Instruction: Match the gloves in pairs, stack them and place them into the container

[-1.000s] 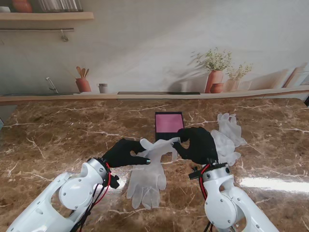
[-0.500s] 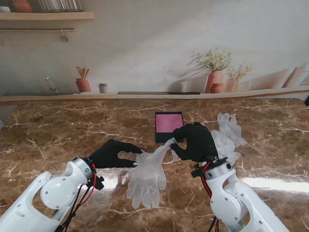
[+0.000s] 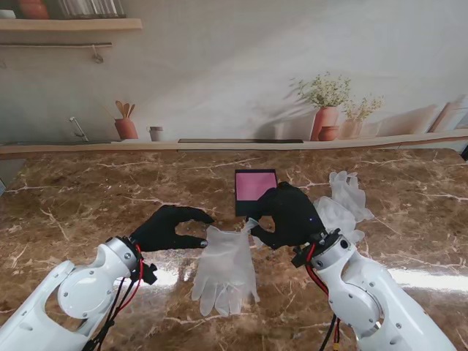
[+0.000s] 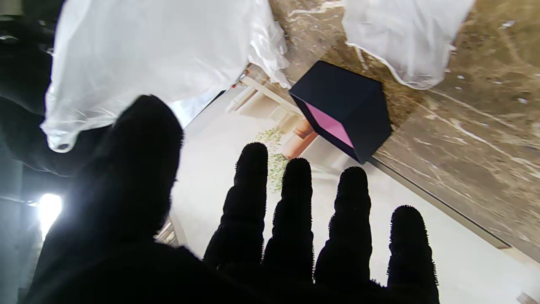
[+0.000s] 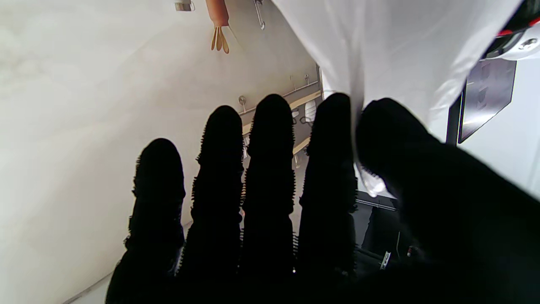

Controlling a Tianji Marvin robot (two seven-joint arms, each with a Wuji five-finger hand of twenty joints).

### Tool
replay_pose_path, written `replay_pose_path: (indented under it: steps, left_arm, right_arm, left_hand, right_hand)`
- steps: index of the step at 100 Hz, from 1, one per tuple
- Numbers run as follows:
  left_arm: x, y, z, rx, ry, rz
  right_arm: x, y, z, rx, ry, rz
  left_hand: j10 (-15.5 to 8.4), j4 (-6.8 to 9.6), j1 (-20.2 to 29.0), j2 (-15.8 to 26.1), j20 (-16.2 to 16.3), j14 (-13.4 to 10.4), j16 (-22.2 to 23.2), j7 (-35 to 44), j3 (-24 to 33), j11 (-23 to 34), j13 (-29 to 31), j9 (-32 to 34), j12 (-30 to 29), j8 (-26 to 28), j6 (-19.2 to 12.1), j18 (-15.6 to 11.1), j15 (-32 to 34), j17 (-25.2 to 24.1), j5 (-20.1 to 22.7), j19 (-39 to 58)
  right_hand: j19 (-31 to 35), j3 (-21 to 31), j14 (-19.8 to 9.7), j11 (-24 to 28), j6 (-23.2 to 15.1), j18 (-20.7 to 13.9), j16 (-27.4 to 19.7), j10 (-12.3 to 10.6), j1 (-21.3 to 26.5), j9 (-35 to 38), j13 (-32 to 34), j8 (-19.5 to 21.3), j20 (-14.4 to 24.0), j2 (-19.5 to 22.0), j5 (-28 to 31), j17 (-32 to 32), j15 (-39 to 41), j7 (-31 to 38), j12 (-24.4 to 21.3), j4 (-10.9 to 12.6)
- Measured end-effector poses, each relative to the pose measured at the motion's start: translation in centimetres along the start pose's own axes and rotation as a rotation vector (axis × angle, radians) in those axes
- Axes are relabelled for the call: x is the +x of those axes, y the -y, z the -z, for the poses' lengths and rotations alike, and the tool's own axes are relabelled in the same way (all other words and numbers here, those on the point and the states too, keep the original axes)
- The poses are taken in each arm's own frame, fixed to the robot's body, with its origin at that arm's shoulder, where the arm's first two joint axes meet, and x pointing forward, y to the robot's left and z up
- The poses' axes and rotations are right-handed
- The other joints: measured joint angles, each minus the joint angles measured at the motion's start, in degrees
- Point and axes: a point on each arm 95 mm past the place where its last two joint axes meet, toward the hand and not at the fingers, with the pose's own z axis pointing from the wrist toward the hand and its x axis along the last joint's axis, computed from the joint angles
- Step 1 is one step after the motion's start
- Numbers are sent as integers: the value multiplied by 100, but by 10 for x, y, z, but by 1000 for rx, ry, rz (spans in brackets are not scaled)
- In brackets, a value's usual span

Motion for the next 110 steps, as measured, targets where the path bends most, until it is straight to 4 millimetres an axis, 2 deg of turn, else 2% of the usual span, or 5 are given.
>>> replay_pose_path:
  steps: [44,83,91,101,110]
  left_arm:
    - [33,-17,-19,-14,-146,107]
    - [41,-26,-26,-73,-159,16]
    - [42,-27,-27,-51,-149,13]
    - [42,-26,-28,-47,-144,6]
    - [41,-23,-26,-49,-138,1]
  right_arm:
    - [12,9,-11,33,-42,189]
    - [20,11,-18,40,-28,217]
    - [22,11,-19,35,-39,213]
    - [23,11,-20,34,-48,210]
    - [24,10,-20,36,-58,207]
  left_hand:
    - [25,212,9,458,187,-1,95,-2,-1907,0,32,29,24,-27,91,-2,-1,0,10,-357]
    - [25,270,33,458,253,-1,95,-60,-1910,-2,33,33,24,14,91,-2,-1,-3,54,-501]
    - [25,270,572,490,357,-1,96,-22,-1901,0,63,269,47,28,91,-3,-1,-3,238,-501]
    - [-44,241,457,499,359,-1,124,273,500,-4,93,536,79,155,-70,-3,-1,-3,371,-391]
    - [-115,-21,713,289,359,-1,128,472,1233,50,220,746,80,214,-251,-4,45,-3,524,-359]
  right_hand:
    - [-69,-48,-73,19,-78,0,0,-130,-61,33,2,-739,0,-57,0,135,-2,191,0,0]
    - [-70,-71,-73,125,-79,0,5,-140,-61,162,7,-822,0,-57,4,223,5,266,0,0]
    - [-70,-76,-73,155,-79,0,7,-143,-61,160,9,-825,0,-58,60,226,9,268,0,0]
    - [-70,-77,-74,156,-79,0,7,-145,-61,160,9,-825,0,-58,61,227,9,269,0,0]
    - [-70,-78,-74,157,-79,0,7,-146,-61,160,9,-826,0,-58,60,227,10,269,0,0]
